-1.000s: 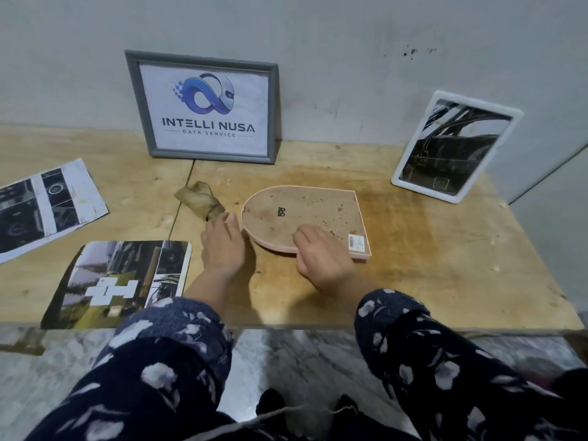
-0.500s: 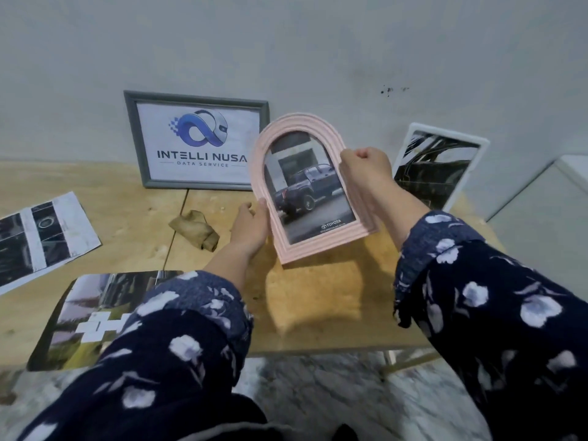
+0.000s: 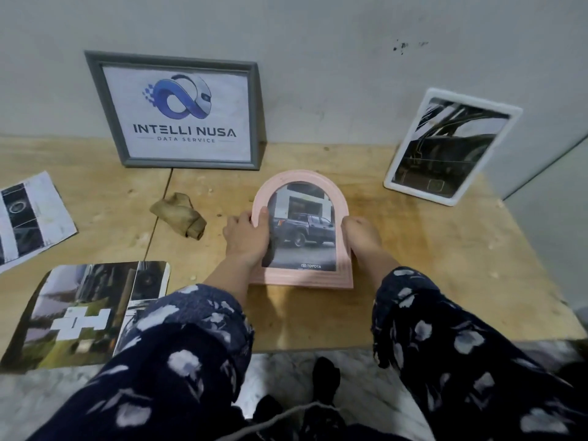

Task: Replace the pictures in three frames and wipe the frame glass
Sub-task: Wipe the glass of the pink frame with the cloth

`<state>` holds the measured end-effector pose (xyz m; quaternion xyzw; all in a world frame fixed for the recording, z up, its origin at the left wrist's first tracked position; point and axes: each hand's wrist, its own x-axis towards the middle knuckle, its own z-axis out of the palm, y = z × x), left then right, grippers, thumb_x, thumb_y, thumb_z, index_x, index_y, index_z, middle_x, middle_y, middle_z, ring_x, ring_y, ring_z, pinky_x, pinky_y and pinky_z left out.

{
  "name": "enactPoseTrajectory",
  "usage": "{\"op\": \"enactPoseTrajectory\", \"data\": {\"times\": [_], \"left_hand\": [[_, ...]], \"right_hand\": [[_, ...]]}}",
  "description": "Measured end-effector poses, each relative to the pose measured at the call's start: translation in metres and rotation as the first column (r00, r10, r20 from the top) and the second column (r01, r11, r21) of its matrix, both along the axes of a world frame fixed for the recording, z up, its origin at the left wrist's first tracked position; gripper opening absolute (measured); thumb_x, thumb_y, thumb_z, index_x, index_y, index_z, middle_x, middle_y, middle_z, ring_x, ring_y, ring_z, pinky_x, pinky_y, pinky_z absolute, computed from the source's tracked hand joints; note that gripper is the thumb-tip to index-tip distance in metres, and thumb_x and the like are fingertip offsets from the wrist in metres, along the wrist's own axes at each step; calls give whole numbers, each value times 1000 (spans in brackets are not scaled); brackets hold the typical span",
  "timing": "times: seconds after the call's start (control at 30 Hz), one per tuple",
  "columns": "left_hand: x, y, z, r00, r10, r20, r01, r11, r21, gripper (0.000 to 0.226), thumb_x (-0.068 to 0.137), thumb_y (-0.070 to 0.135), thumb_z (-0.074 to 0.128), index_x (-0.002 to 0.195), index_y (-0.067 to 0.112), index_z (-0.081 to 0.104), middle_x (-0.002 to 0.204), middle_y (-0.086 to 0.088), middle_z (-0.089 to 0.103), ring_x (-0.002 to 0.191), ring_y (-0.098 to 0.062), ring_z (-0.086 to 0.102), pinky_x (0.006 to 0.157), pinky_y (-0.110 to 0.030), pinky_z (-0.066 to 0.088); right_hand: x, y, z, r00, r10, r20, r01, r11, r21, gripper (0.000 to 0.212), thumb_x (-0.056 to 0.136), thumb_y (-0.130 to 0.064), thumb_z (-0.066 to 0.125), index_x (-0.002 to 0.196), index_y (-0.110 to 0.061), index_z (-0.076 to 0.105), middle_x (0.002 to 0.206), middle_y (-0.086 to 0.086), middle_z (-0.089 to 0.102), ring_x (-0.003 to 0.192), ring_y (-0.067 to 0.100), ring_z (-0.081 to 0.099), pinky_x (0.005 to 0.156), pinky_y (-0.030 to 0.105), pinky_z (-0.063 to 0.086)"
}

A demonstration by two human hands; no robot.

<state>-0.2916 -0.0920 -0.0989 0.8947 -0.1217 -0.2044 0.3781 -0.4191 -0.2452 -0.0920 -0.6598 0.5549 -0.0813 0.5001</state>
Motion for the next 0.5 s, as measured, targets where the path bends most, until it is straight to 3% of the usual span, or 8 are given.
{"op": "enactPoseTrajectory", "data": {"times": [0.13,0.17,0.2,0.23,0.27,0.4,0.5], "left_hand": [[-1,-5,-1,999,-21,25,17,988,152,64,97,59,23,137,16,47,139,-13,37,132,-33,29,106,-47,28],[-1,-4,-1,999,-35,29,29,982,185,63,97,60,22,136,16,47,139,-13,38,131,-33,30,105,-47,29],[1,-3,0,998,-51,43,41,977,207,61,98,59,23,135,18,48,139,-12,38,131,-32,31,104,-47,30],[3,-1,1,994,-68,84,49,975,217,57,99,56,24,135,19,48,139,-11,40,130,-32,32,104,-47,30],[5,3,3,986,-75,148,41,975,217,53,100,52,26,134,20,49,139,-10,41,130,-30,33,103,-47,31],[25,28,18,920,-7,393,-73,980,187,39,98,29,39,135,19,48,137,-7,46,128,-25,36,101,-44,33],[45,59,25,930,1,367,-115,950,290,54,86,20,53,138,14,39,141,-10,40,131,-28,32,102,-44,31]], "right_hand": [[2,-5,-5,995,83,-59,-87,994,-65,25,79,-34,39,58,-22,47,62,3,44,75,24,44,64,35,32],[2,-6,-4,987,119,-110,-128,988,-84,23,83,-32,41,72,-23,59,72,9,53,79,28,50,69,34,39],[4,-8,-5,970,156,-185,-178,978,-107,30,86,-32,42,99,-20,67,93,13,63,93,32,56,81,37,46],[7,-10,-4,946,170,-275,-217,965,-150,43,86,-33,43,122,-16,59,116,13,62,109,33,55,93,41,46],[11,-10,-2,924,166,-344,-246,948,-203,52,84,-34,44,132,-16,51,129,11,56,118,33,50,99,44,43],[40,11,14,887,261,-380,-404,838,-367,48,84,-21,47,131,-21,50,134,8,46,127,31,36,106,43,31],[72,41,25,808,451,-380,-584,697,-416,42,88,-17,46,128,-25,54,137,5,45,129,30,33,105,43,29]]}}
